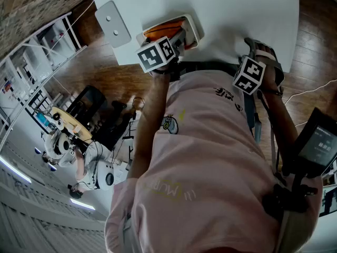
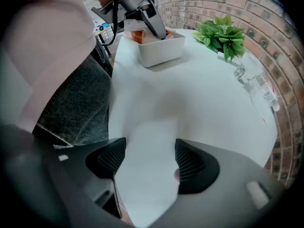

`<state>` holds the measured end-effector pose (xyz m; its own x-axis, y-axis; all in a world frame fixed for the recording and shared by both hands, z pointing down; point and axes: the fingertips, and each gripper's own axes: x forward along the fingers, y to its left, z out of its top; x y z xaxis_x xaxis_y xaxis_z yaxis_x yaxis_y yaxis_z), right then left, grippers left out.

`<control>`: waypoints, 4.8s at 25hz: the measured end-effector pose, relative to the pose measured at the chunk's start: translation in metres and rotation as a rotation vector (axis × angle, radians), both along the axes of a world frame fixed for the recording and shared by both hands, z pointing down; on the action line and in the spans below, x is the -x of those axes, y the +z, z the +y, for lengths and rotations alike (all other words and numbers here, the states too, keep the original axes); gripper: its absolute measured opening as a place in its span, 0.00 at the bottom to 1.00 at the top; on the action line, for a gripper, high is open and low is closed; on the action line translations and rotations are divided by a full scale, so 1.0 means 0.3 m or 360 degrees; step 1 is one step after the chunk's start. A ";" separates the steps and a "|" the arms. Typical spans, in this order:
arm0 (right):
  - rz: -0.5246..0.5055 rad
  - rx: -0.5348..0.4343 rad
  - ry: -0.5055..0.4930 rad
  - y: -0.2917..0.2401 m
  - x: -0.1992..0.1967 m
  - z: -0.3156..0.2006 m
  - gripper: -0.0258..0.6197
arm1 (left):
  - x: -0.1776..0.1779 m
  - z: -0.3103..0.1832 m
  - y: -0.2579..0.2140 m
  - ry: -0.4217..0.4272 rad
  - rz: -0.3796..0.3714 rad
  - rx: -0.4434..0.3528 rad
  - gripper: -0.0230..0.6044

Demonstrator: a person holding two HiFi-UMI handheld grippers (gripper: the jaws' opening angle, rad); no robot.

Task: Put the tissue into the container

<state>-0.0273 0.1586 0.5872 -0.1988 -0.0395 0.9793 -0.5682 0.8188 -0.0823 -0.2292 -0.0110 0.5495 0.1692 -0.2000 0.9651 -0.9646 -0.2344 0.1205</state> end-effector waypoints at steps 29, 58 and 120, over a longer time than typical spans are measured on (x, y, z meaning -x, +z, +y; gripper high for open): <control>-0.0181 -0.0133 0.0017 -0.004 -0.011 0.004 0.55 | 0.006 0.011 -0.540 0.0465 0.0276 -0.0853 0.52; -0.0148 -0.0133 0.0025 -0.045 -0.035 -0.007 0.55 | 0.276 0.112 -2.409 0.0373 0.3640 -0.2360 0.45; -0.0101 -0.0080 0.0017 -0.007 -0.025 -0.012 0.55 | 0.617 -0.150 -1.393 0.0205 -0.0525 -0.1872 0.65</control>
